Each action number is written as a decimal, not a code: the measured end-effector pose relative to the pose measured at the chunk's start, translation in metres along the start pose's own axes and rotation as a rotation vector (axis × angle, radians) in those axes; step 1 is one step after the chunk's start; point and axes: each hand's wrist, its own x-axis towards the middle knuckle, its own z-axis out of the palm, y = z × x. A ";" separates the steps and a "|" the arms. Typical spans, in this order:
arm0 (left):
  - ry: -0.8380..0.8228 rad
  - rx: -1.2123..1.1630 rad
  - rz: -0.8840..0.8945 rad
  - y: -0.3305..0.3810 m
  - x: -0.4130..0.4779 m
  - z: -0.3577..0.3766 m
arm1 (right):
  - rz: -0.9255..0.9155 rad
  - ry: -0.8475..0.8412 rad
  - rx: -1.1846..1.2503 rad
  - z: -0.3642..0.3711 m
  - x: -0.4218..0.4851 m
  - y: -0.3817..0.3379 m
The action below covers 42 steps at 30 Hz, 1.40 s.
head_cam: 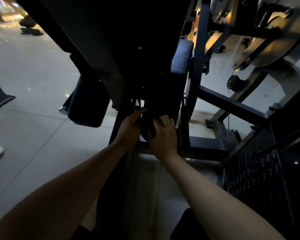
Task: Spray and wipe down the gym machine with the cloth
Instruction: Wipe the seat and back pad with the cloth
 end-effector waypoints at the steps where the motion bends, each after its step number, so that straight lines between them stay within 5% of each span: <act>1: 0.015 0.005 -0.015 -0.002 -0.004 -0.002 | 0.001 0.006 0.038 -0.002 -0.002 -0.004; 9: 0.171 -0.070 -0.056 0.011 -0.034 -0.026 | 0.343 -0.037 0.577 0.010 -0.001 -0.054; 14: 0.159 -0.321 -0.029 0.017 -0.046 -0.066 | 0.241 -0.242 0.891 0.025 0.011 -0.095; 19: 0.455 0.089 -0.133 -0.006 -0.034 -0.113 | 0.234 -0.541 0.779 0.044 0.032 -0.120; 25: 0.815 0.190 0.031 -0.012 -0.007 -0.161 | 0.128 -0.502 0.625 0.068 0.055 -0.134; 30: 0.465 0.382 0.067 -0.046 0.053 -0.178 | 0.030 -0.473 0.448 0.092 0.069 -0.136; 35: 0.021 0.950 -0.035 -0.074 0.092 -0.183 | -0.003 -0.292 0.352 0.117 0.068 -0.127; 40: 0.185 0.834 -0.040 -0.065 0.070 -0.165 | -0.004 -0.188 0.340 0.122 0.063 -0.122; 42: 0.249 0.845 0.100 -0.064 0.050 -0.161 | 0.027 -0.164 0.373 0.123 0.065 -0.121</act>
